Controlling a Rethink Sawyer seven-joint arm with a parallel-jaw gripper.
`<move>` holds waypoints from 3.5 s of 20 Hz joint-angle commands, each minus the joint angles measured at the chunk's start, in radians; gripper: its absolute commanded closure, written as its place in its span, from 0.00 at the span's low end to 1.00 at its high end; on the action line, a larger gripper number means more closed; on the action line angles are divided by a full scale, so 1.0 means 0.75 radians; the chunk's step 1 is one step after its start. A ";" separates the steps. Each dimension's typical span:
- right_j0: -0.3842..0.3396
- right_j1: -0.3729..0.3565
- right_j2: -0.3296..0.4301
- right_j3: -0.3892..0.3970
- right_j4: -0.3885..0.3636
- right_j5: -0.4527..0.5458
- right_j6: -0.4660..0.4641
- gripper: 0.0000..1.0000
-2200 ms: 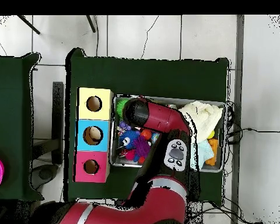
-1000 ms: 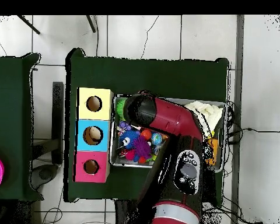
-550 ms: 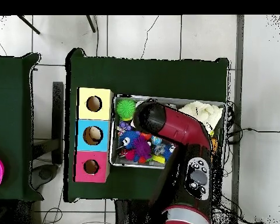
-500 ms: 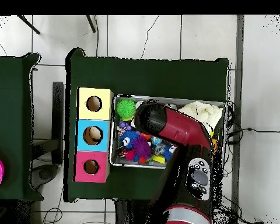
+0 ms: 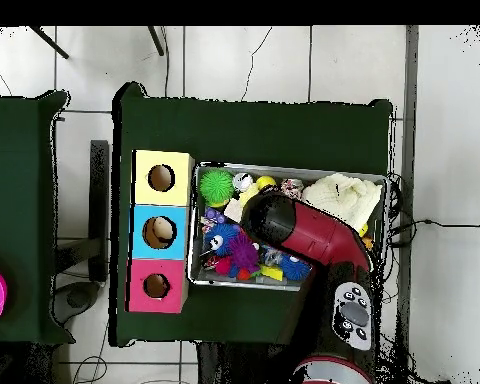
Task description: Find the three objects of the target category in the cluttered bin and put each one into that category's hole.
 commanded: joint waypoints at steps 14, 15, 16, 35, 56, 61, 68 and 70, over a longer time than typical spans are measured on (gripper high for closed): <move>0.046 0.060 0.118 0.133 -0.025 -0.087 0.167 0.00; 0.046 0.060 0.119 0.136 -0.024 -0.088 0.168 0.00; 0.050 0.059 0.114 0.136 -0.023 -0.088 0.170 0.00; 0.085 0.289 0.027 -0.074 -0.061 -0.170 0.124 0.00; 0.001 0.145 0.094 -0.011 -0.082 0.027 0.023 0.00; 0.001 0.121 0.108 -0.003 -0.081 0.046 0.028 0.00; 0.009 0.097 0.113 0.014 -0.078 0.067 0.042 0.00; 0.009 0.092 0.119 0.019 -0.076 0.068 0.044 0.00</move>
